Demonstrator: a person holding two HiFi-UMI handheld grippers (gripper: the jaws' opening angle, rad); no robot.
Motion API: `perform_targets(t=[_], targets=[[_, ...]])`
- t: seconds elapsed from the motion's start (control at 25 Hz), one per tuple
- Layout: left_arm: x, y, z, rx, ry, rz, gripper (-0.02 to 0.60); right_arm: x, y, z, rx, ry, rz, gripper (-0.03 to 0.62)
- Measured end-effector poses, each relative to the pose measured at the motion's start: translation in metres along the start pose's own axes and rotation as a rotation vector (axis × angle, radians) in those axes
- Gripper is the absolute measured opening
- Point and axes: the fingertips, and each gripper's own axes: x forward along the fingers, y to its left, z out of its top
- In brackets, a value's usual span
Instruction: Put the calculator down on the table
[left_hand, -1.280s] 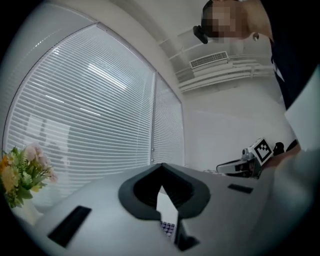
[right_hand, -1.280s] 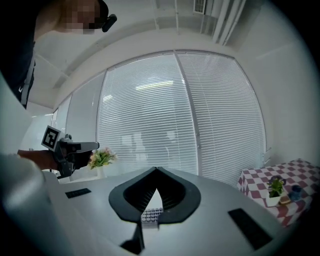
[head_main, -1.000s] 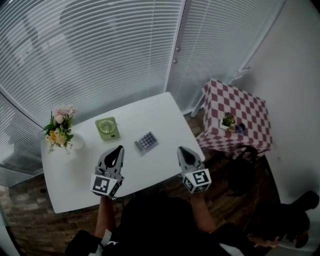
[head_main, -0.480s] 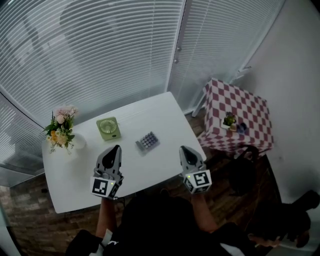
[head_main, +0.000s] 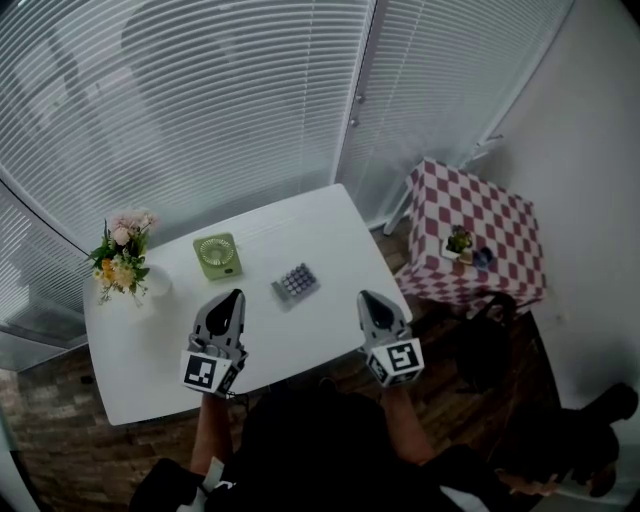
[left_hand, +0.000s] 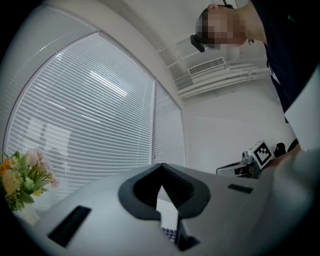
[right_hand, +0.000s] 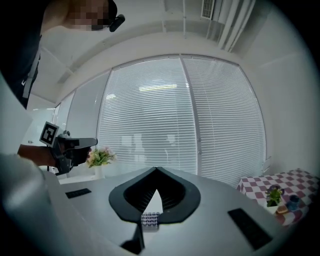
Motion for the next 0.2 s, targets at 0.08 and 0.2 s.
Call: perform_targets(t=[0.08, 0.2], targets=[[-0.0005, 0.0013, 0.0002, 0.000, -0.001, 0.001, 0.006, 0.0001, 0.0016, 0.0007, 0.013, -0.006, 0.004, 0.005], [-0.0032, 0.0030, -0.0005, -0.008, 0.000, 0.006, 0.006, -0.0008, 0.0049, 0.0013, 0.021, -0.008, 0.010, 0.005]])
